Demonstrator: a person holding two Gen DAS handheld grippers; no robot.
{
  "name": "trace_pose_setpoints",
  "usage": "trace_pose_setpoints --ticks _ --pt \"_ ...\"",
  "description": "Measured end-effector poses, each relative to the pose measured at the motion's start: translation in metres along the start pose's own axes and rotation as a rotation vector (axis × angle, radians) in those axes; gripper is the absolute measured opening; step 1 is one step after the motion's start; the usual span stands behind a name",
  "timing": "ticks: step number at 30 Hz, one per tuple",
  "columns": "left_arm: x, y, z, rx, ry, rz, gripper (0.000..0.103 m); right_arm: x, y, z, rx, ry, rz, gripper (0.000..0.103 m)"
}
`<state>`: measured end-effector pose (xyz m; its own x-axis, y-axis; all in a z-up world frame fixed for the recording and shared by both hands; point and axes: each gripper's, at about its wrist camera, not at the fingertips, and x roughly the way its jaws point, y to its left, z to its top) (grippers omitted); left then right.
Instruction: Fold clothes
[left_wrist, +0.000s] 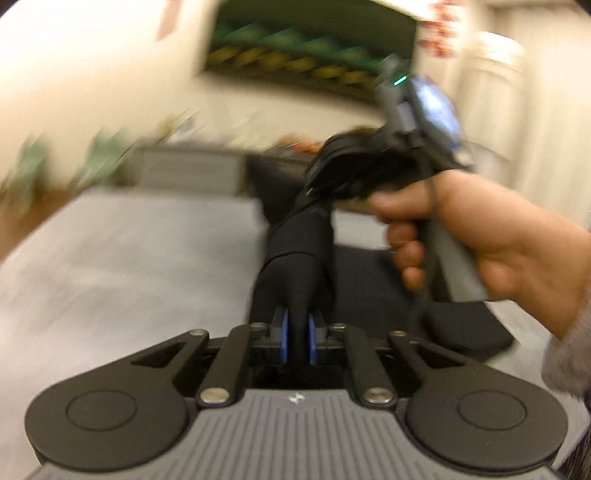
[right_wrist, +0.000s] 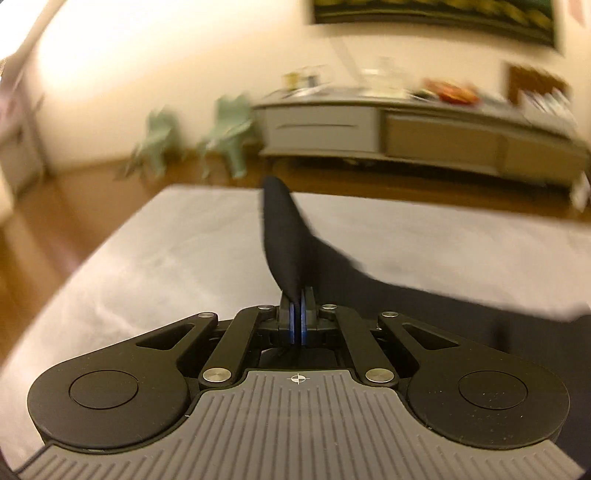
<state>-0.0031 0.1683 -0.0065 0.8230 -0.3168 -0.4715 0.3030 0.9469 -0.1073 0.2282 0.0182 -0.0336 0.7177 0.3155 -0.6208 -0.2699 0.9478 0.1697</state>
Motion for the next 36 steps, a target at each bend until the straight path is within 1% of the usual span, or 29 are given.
trace_pose_setpoints --ticks 1,2,4,5,7,9,10,11,12,13,14,17,18,19,20,21,22,23,25,27,28,29,30,32,34,36 --pt "0.004 -0.016 -0.002 0.039 -0.003 -0.040 0.021 -0.004 -0.026 -0.009 0.050 0.007 -0.015 0.001" --pt "0.010 -0.029 -0.005 0.061 0.009 -0.081 0.025 -0.004 -0.051 -0.019 0.091 0.020 -0.035 0.001" --pt "0.025 -0.050 -0.011 0.084 0.060 -0.177 0.026 0.010 -0.090 -0.038 0.149 0.064 -0.062 0.001" --pt "0.032 -0.057 -0.013 0.093 0.085 -0.216 0.026 0.016 -0.103 -0.044 0.166 0.078 -0.070 0.002" --pt "0.041 -0.066 -0.016 0.106 0.121 -0.271 0.024 0.026 -0.126 -0.054 0.195 0.097 -0.074 0.004" --pt "0.044 -0.059 -0.014 0.092 0.128 -0.319 0.024 0.028 -0.139 -0.059 0.201 0.083 -0.042 0.006" --pt "0.044 -0.051 -0.011 0.068 0.124 -0.348 0.025 0.028 -0.144 -0.060 0.201 0.074 -0.028 0.008" --pt "0.045 -0.041 -0.007 0.035 0.115 -0.369 0.027 0.027 -0.147 -0.060 0.197 0.062 -0.016 0.012" --pt "0.047 -0.027 -0.001 -0.008 0.107 -0.379 0.028 0.025 -0.150 -0.060 0.190 0.050 -0.004 0.014" --pt "0.049 -0.013 0.004 -0.055 0.099 -0.385 0.031 0.023 -0.154 -0.060 0.188 0.037 0.004 0.021" --pt "0.054 -0.001 0.008 -0.096 0.097 -0.379 0.032 0.018 -0.157 -0.061 0.191 0.025 0.007 0.027" --pt "0.070 0.029 0.016 -0.204 0.101 -0.336 0.035 -0.002 -0.164 -0.063 0.211 -0.015 0.027 0.034" --pt "0.077 0.036 0.019 -0.223 0.113 -0.309 0.037 -0.010 -0.164 -0.064 0.220 -0.023 0.046 0.036" --pt "0.087 0.039 0.022 -0.221 0.143 -0.272 0.039 -0.012 -0.165 -0.064 0.223 -0.015 0.069 0.042" --pt "0.098 0.040 0.026 -0.212 0.179 -0.234 0.043 -0.008 -0.167 -0.061 0.221 0.001 0.087 0.049" --pt "0.109 0.041 0.030 -0.204 0.215 -0.196 0.043 -0.004 -0.168 -0.059 0.218 0.016 0.105 0.050" --pt "0.118 0.040 0.032 -0.197 0.238 -0.174 0.043 0.003 -0.169 -0.054 0.210 0.029 0.107 0.051" --pt "0.126 0.038 0.032 -0.192 0.252 -0.163 0.043 0.014 -0.169 -0.048 0.193 0.039 0.085 0.054" --pt "0.137 0.034 0.031 -0.172 0.268 -0.148 0.042 0.038 -0.170 -0.034 0.166 0.062 0.049 0.055" --pt "0.137 0.026 0.030 -0.129 0.257 -0.141 0.042 0.064 -0.168 -0.019 0.145 0.098 0.068 0.053" --pt "0.135 0.022 0.030 -0.104 0.251 -0.131 0.042 0.075 -0.165 -0.012 0.124 0.115 0.081 0.035" --pt "0.134 0.020 0.030 -0.087 0.244 -0.123 0.042 0.085 -0.161 -0.004 0.094 0.131 0.094 0.011" --pt "0.133 0.020 0.029 -0.076 0.236 -0.118 0.042 0.092 -0.157 0.003 0.064 0.137 0.107 0.008" --pt "0.133 0.018 0.029 -0.066 0.228 -0.129 0.042 0.100 -0.146 0.017 -0.001 0.116 0.126 0.006" --pt "0.134 0.016 0.030 -0.059 0.221 -0.146 0.042 0.106 -0.139 0.024 -0.057 0.098 0.103 0.006" --pt "0.140 0.008 0.026 -0.027 0.243 -0.141 0.043 0.111 -0.136 0.028 -0.099 0.090 0.069 0.006"
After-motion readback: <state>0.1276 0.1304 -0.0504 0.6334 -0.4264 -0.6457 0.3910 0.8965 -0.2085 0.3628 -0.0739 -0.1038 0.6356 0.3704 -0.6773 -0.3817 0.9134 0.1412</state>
